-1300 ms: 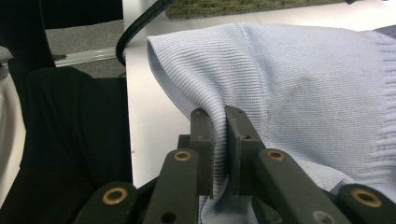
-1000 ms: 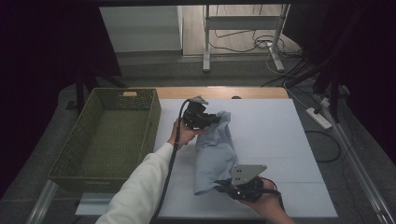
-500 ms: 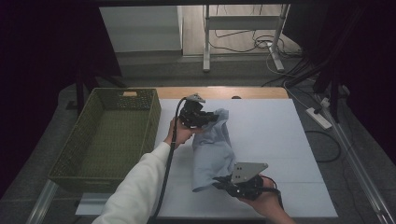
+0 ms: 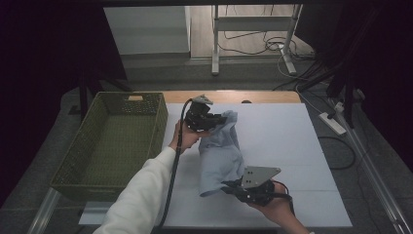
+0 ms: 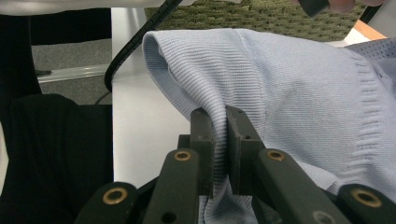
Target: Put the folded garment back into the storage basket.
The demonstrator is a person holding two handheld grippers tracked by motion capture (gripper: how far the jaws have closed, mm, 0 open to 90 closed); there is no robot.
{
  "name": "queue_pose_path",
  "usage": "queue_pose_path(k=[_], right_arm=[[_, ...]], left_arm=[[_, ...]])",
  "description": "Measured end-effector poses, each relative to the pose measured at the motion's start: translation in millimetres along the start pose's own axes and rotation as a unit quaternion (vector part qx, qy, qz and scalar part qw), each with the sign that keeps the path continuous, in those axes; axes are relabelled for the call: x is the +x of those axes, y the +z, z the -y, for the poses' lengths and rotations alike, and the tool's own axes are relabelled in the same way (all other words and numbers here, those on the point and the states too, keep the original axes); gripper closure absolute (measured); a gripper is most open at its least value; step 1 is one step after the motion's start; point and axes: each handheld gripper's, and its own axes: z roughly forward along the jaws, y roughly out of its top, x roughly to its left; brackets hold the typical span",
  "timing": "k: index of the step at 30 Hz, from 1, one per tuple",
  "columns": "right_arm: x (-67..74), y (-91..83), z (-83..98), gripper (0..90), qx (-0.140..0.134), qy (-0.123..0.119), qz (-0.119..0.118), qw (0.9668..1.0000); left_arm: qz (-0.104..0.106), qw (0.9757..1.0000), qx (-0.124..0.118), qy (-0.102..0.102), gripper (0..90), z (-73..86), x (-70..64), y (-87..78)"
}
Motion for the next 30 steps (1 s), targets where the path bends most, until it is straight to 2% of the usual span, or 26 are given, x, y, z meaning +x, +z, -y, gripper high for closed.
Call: queue_pose_path(k=[18,30], right_arm=[[-3.0,5.2,-10.6,82.1,-0.008,-0.009,-0.001,0.9999],[-3.0,8.9,-17.8,82.1,-0.012,-0.014,0.001,0.9998]], left_arm=[[-0.007,0.9999,-0.008,-0.008,79.6,0.5,3.2,-17.7],[-0.012,0.9997,-0.017,-0.012,79.8,-1.2,4.1,-35.0]])
